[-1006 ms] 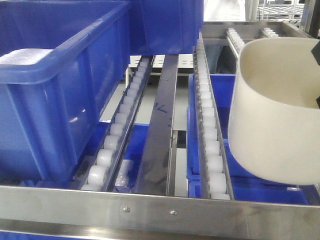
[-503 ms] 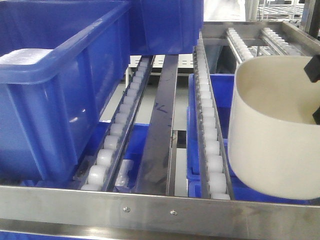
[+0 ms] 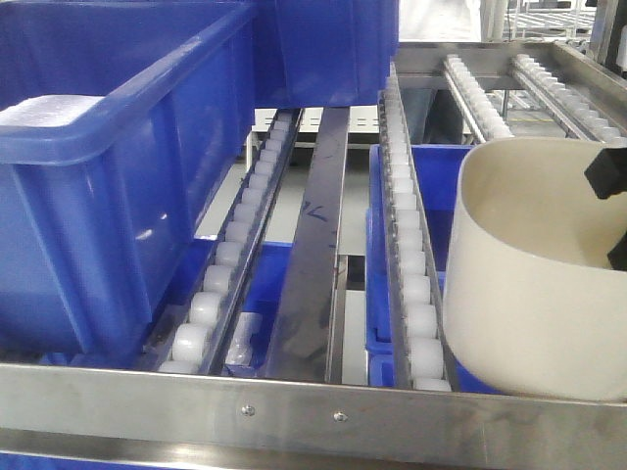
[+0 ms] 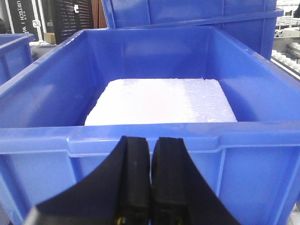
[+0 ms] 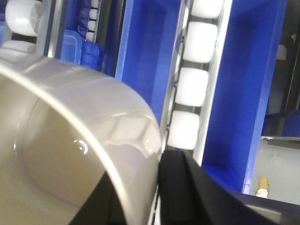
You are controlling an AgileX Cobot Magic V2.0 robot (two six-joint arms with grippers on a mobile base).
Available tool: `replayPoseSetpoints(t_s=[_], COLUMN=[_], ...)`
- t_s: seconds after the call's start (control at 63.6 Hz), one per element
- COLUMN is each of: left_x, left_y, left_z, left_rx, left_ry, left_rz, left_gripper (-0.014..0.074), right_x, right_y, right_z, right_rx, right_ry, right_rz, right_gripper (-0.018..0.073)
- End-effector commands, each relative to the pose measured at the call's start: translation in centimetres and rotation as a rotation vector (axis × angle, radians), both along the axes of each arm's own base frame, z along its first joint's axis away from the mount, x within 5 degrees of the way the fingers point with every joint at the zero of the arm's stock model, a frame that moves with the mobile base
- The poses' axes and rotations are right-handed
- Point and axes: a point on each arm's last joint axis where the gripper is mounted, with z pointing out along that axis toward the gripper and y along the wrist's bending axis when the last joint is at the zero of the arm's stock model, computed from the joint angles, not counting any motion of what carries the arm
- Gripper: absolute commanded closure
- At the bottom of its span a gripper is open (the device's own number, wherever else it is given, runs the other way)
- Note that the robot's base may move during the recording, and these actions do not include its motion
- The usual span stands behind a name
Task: Move white bin to right shelf second layer
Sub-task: 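Open the right gripper to release the bin rim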
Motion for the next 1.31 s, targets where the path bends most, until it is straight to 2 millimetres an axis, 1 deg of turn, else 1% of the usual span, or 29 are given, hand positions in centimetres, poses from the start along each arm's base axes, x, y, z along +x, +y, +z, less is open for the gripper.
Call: replayPoseSetpoints(t_s=[0.0,0.283,0.346,0.409,0.487,0.597,0.676,0.991,1.085,1.289], left_x=[0.0,0.0,0.0,0.0,0.0,0.0,0.0,0.0,0.0,0.0], left_y=[0.0,0.0,0.0,0.0,0.0,0.0,0.0,0.0,0.0,0.0], left_z=[-0.2,-0.2,-0.2,-0.2,-0.2,-0.2,-0.2,-0.2,-0.2,-0.2], left_rx=[-0.025,-0.025,-0.025,-0.025,-0.025,-0.025,-0.025,-0.025,-0.025,-0.025], left_ry=[-0.07,-0.07,-0.07,-0.07,-0.07,-0.07,-0.07,-0.07,-0.07,-0.07], left_rz=[0.002,0.002,0.002,0.002,0.002,0.002,0.002,0.002,0.002,0.002], left_gripper=[0.0512,0.0512,0.0512,0.0512,0.0512,0.0512,0.0512,0.0512,0.0512,0.0512], right_x=[0.6,0.6,0.6,0.6,0.7,0.9,1.0,1.0,1.0,0.2], right_y=[0.0,0.0,0.0,0.0,0.0,0.0,0.0,0.0,0.0,-0.2], right_z=[1.4,1.4,1.4,1.4,1.5,1.6,1.7,2.0,2.6,5.1], right_rx=[0.006,0.006,0.006,0.007,0.008,0.011,0.012,0.015,0.02,0.041], right_ry=[-0.087,-0.09,-0.093,-0.1,-0.113,-0.135,-0.147,-0.171,-0.213,-0.352], right_rz=[-0.002,-0.002,-0.002,-0.003,-0.004,-0.007,-0.008,-0.01,-0.013,-0.02], right_gripper=[0.0503,0.0498,0.0469,0.0401,0.0271,0.012,0.0071,0.0071,0.0071,0.0071])
